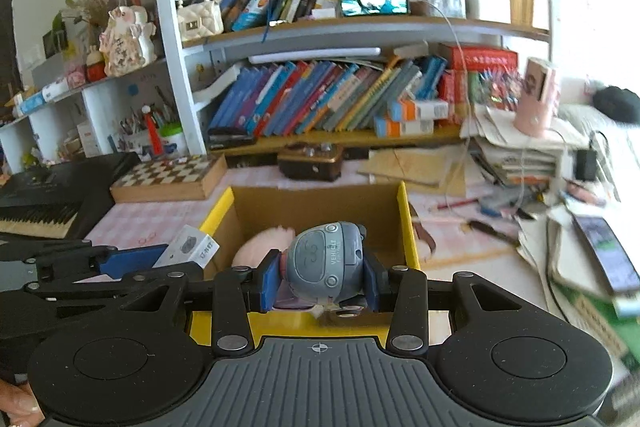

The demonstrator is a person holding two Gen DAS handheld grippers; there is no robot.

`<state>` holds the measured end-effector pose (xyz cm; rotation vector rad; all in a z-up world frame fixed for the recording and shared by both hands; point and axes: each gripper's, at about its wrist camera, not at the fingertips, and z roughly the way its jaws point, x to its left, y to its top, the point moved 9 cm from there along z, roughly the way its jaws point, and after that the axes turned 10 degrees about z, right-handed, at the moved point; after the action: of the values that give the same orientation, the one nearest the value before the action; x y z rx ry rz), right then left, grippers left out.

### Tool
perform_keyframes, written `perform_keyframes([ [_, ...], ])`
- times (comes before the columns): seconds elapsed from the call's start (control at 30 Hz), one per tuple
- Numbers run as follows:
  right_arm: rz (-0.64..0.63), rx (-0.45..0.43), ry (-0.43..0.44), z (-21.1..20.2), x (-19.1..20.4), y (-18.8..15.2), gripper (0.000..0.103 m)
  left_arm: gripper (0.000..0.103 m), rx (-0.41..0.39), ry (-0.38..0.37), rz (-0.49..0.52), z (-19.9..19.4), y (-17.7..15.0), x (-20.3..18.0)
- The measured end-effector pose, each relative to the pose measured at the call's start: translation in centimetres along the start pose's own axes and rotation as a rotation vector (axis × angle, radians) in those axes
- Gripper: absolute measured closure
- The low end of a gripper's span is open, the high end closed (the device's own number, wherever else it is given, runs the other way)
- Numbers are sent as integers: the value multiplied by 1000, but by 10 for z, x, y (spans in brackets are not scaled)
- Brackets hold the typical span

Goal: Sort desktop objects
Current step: 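Carry the medicine box with the left tool while the right tool carries the car to the box, then open the left tool to drop the medicine box while the right tool releases the car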

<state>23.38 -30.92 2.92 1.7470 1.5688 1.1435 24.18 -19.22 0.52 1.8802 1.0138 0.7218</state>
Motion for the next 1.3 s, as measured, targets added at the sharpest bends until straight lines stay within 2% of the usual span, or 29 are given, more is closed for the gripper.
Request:
perform_keyframes([
  [0.2,-81,70,11,41,0,-9,63,75,61,49,47,36,-3,11],
  [0.43,-188,174,12,79,-1,-33,63,75,204,50,98,76,-37,7],
  [0.6,-217,231,11,98,-6,-45,62,75,220,64,88,86,-41,7],
  [0.73,-218,247,17,106,-7,-47,62,75,219,46,76,89,-40,5],
  [0.8,-207,261,22,110,-9,-49,62,71,215,50,74,89,-40,5],
  [0.87,-192,274,25,113,-11,-51,62,55,218,67,64,88,-42,7],
  [1.0,-160,276,30,112,-14,-52,61,47,199,92,53,86,-41,10],
  [1.13,-177,254,21,109,-14,-48,60,27,170,143,76,77,-38,11],
  [1.2,-169,236,23,103,-13,-46,58,24,155,138,66,71,-36,10],
  [1.23,-163,229,23,102,-14,-45,57,22,148,141,62,67,-35,10],
  [1.3,-155,204,10,96,-15,-42,45,20,127,153,53,59,-34,8],
])
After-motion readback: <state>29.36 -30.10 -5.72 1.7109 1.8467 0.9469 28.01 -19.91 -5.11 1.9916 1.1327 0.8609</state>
